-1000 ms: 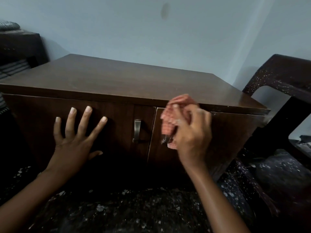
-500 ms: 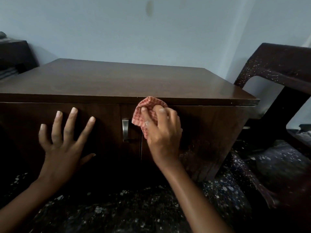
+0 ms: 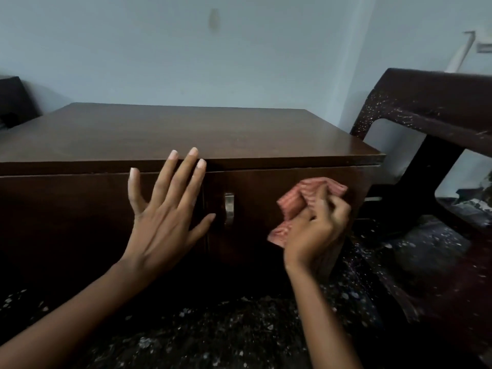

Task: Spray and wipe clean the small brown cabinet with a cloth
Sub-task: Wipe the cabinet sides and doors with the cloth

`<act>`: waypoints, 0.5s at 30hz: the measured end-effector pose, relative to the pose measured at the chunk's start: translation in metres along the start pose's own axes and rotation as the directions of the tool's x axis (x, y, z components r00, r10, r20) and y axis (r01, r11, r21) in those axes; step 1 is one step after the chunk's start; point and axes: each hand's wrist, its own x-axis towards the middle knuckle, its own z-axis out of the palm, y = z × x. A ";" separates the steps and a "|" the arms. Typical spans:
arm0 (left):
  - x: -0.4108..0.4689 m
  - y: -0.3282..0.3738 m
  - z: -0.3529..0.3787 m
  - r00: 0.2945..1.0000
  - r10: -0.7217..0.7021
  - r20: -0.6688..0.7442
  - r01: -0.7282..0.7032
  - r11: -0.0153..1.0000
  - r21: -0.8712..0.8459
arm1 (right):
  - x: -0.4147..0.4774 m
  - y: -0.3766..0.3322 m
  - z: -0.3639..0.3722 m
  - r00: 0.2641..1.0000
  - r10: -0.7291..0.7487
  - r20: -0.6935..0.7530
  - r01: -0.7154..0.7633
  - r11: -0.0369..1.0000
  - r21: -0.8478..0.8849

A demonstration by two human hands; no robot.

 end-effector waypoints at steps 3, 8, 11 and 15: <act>0.006 0.006 0.004 0.999 -0.040 0.002 0.040 0.999 -0.027 | 0.017 -0.011 0.000 0.923 -0.366 0.116 0.381 0.912 -0.154; 0.019 0.004 0.004 0.994 -0.089 -0.056 0.079 0.984 -0.157 | 0.079 0.018 -0.005 0.987 -0.011 -0.160 0.004 0.999 -0.046; 0.021 0.007 0.003 0.994 -0.105 -0.043 0.092 0.968 -0.232 | 0.064 0.037 -0.012 0.988 0.152 -0.023 -0.153 0.986 -0.070; 0.024 0.010 -0.002 0.987 -0.162 -0.005 0.151 0.931 -0.333 | 0.036 0.023 -0.006 0.997 0.068 -0.036 -0.069 0.997 -0.036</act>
